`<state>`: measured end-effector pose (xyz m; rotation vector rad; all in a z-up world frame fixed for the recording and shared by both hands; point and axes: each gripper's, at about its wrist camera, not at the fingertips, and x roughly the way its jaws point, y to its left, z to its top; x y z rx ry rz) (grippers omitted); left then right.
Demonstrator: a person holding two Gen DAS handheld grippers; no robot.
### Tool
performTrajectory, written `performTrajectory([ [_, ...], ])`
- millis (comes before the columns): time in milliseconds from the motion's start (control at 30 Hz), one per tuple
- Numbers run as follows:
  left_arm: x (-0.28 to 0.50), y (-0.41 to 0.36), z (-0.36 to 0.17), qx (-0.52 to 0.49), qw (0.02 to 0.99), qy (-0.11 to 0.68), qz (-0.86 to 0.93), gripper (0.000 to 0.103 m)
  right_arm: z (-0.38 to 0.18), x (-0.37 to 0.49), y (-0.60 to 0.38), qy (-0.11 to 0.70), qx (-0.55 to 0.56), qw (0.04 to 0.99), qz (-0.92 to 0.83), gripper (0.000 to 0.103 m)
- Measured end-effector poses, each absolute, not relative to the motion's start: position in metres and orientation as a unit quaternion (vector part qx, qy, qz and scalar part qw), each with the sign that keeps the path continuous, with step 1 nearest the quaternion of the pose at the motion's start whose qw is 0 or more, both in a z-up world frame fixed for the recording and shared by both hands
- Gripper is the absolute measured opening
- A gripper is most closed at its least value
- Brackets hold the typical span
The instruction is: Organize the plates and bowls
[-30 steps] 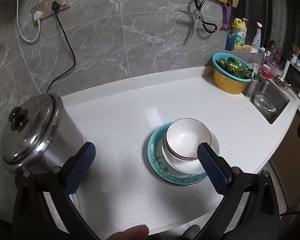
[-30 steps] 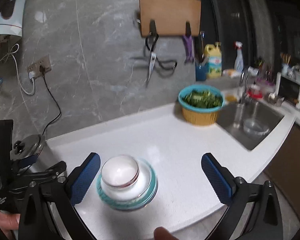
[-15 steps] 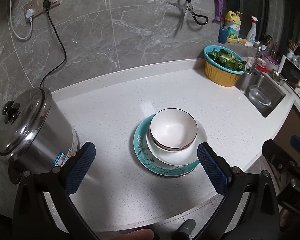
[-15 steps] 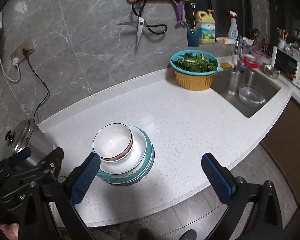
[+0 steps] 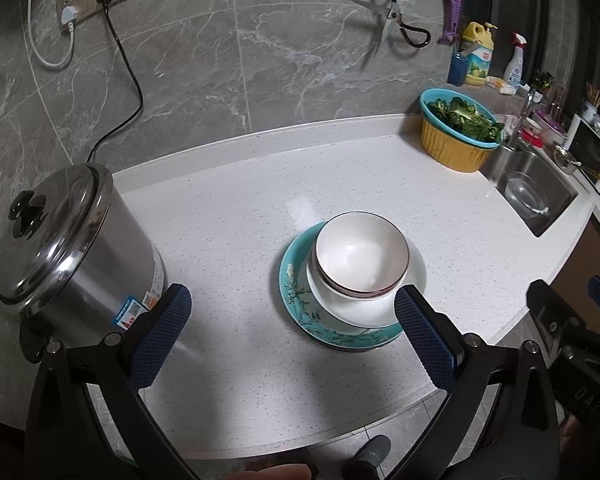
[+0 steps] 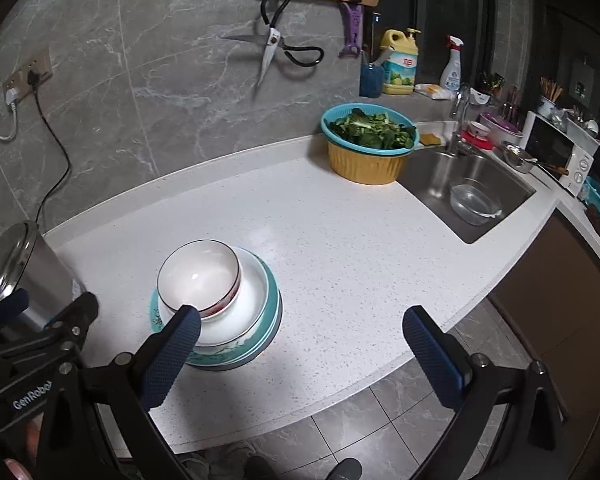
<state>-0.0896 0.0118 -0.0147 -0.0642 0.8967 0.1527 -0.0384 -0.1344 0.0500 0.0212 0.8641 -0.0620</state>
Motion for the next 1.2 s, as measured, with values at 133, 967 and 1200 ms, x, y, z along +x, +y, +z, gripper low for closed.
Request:
performTrajectory([
  [133,-0.086,0.019,-0.015,-0.035,0.897,0.435,0.073,0.103,0.049,-0.037,-0.136,0.42,0.009,0.906,-0.041,0.103],
  [967,-0.082,0.01,-0.015,-0.036,0.897,0.438,0.055,0.103,0.051,-0.038,-0.143,0.421,0.012,0.905,-0.055,0.103],
  [1200,-0.082,0.01,-0.015,-0.035,0.896,0.439,0.054,0.103,0.051,-0.039,-0.143,0.421,0.011,0.905,-0.056,0.103],
])
